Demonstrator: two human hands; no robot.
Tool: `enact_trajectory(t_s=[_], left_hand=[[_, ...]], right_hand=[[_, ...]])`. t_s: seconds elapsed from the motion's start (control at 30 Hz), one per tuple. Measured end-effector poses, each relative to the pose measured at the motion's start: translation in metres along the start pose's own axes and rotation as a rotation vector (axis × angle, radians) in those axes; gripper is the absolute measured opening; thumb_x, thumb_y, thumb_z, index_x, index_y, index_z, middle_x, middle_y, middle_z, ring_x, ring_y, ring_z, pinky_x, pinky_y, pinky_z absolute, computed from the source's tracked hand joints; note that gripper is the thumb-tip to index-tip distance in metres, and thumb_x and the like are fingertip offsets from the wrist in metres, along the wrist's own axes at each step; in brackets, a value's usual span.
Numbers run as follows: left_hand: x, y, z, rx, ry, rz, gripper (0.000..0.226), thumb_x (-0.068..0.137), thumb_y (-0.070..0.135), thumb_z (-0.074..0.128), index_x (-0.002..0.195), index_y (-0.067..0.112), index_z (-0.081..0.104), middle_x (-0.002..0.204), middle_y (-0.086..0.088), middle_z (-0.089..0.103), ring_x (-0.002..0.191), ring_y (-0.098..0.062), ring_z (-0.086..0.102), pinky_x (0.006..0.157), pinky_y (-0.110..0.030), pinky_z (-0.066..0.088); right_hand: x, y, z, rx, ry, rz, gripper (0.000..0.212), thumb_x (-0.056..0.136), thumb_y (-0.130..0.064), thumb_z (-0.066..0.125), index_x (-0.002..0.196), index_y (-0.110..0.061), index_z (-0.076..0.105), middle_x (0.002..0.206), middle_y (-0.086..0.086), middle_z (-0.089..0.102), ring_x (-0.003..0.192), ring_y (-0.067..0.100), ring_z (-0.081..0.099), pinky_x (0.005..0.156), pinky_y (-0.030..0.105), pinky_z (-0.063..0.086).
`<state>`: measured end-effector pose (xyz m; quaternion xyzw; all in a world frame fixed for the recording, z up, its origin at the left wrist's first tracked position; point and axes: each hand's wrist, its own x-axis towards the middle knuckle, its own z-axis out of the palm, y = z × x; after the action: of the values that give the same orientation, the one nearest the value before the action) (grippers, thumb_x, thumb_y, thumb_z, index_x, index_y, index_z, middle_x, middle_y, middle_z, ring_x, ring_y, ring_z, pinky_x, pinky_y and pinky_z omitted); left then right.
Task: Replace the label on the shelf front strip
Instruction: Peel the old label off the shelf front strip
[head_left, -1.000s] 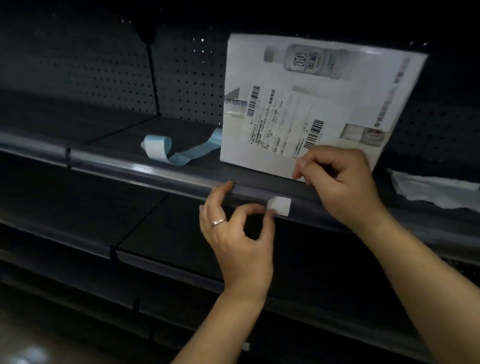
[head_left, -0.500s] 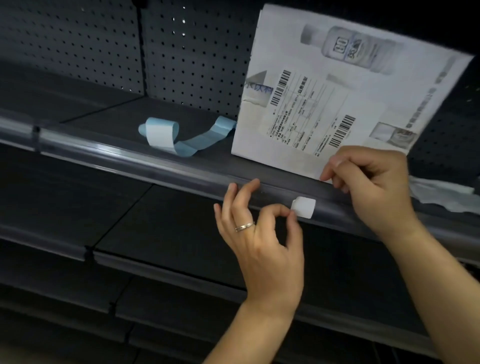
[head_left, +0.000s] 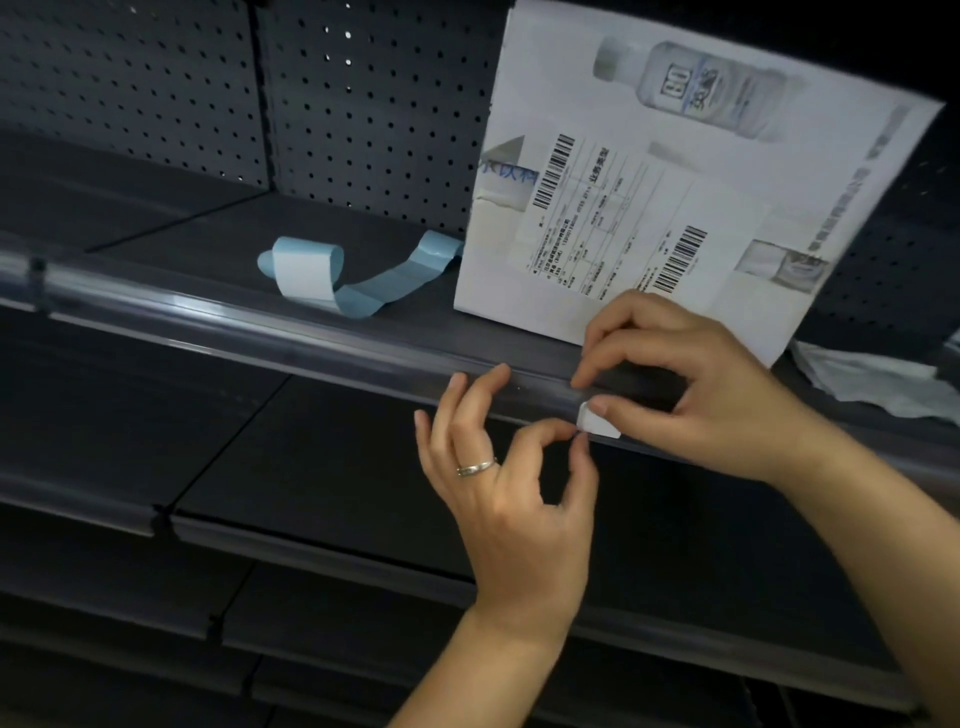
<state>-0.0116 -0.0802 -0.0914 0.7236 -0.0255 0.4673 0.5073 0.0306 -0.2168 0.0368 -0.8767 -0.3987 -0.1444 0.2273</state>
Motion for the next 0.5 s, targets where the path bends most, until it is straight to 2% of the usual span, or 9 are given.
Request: enact_trajectory(t_s=[0.1, 0.27, 0.5], left_hand=[[-0.0011, 0.0002, 0.0027, -0.018, 0.012, -0.003, 0.005, 0.086, 0.023, 0.077, 0.088, 0.018, 0.076, 0.145, -0.007, 0.051, 0.154, -0.019, 0.027, 0.130, -0.054, 0.013], [-0.0018, -0.0006, 0.0023, -0.042, -0.001, -0.013, 0.004, 0.088, 0.024, 0.075, 0.088, 0.020, 0.074, 0.147, -0.001, 0.047, 0.155, -0.016, 0.024, 0.130, -0.054, 0.013], [-0.0028, 0.0033, 0.0022, -0.070, -0.002, -0.022, 0.004, 0.090, 0.022, 0.071, 0.089, 0.018, 0.072, 0.147, -0.003, 0.048, 0.156, -0.021, 0.023, 0.128, -0.061, 0.015]], right_hand=[[0.0027, -0.0009, -0.0022, 0.015, -0.044, 0.015, 0.016, 0.087, -0.010, 0.077, 0.100, -0.018, 0.076, 0.110, -0.002, 0.060, 0.109, 0.020, 0.062, 0.094, 0.031, 0.050], [0.0030, -0.0020, -0.0030, 0.016, -0.076, 0.005, 0.009, 0.087, -0.009, 0.074, 0.093, -0.016, 0.076, 0.110, 0.000, 0.061, 0.107, 0.019, 0.063, 0.091, 0.023, 0.050], [0.0041, -0.0037, -0.0069, 0.058, -0.162, 0.059, 0.009, 0.091, -0.011, 0.072, 0.091, -0.019, 0.072, 0.113, -0.004, 0.059, 0.110, 0.020, 0.060, 0.096, 0.023, 0.048]])
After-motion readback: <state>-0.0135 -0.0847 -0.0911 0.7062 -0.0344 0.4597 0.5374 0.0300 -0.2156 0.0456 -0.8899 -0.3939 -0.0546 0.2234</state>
